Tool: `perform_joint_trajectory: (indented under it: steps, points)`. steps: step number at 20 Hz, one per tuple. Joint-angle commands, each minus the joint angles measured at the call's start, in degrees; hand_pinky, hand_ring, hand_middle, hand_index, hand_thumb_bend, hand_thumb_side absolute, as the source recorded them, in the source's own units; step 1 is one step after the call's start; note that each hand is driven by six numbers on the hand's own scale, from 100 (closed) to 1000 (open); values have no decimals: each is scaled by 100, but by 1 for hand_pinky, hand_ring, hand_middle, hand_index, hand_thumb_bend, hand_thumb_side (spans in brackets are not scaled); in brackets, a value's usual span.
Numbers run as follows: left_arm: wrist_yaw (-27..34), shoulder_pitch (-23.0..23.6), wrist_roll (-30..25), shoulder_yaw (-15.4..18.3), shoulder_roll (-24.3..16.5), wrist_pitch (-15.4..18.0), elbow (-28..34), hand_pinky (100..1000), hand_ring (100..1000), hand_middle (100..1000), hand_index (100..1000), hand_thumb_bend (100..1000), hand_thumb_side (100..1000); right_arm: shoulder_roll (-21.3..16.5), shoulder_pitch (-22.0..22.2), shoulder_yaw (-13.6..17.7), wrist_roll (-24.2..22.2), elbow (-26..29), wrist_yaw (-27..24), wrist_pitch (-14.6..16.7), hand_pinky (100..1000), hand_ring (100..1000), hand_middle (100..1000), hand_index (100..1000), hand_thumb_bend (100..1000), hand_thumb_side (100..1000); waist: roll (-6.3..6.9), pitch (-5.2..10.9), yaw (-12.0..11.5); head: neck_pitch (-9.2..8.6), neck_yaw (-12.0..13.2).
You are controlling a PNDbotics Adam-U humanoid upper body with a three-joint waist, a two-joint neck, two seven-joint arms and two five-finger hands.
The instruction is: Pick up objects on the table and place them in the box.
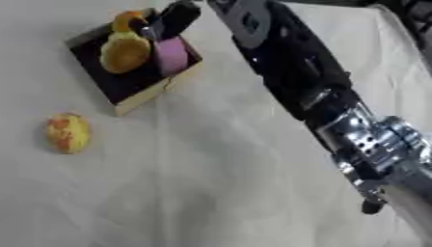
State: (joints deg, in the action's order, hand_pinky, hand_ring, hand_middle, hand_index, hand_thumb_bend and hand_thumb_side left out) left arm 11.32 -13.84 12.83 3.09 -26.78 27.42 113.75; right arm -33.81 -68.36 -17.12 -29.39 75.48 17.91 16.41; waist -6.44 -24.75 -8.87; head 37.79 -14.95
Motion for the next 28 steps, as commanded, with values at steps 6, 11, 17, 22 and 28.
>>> perform_joint_trajectory:
  steps: [6,11,17,22,28]
  points:
    - [-237,71,112,55,-613,92,84,726,678,647,811,100,560,-1647,951,583,1218,2590,-1450,-910,1000,1000,888,969,100,100,144,176,168,8,350]
    - [-606,277,241,31,-1357,106,84,729,683,650,814,100,536,-2457,2095,1138,2156,3822,-2434,-795,987,1000,855,928,100,171,227,144,306,-9,540]
    - [-1301,600,566,69,-2381,-150,84,737,703,669,821,100,438,-2795,3067,1592,2817,3910,-3084,-173,980,1000,810,883,100,300,346,158,415,36,743]
    - [-1844,764,635,138,-2991,-768,84,749,728,691,832,100,340,-2802,3364,1835,3155,3911,-3282,79,974,1000,789,864,100,228,399,179,475,71,786]
    - [-2388,791,28,154,-3390,-1523,84,778,763,726,881,100,231,-2733,3530,1932,3324,3911,-3294,64,978,1000,781,858,100,283,438,186,508,51,896]
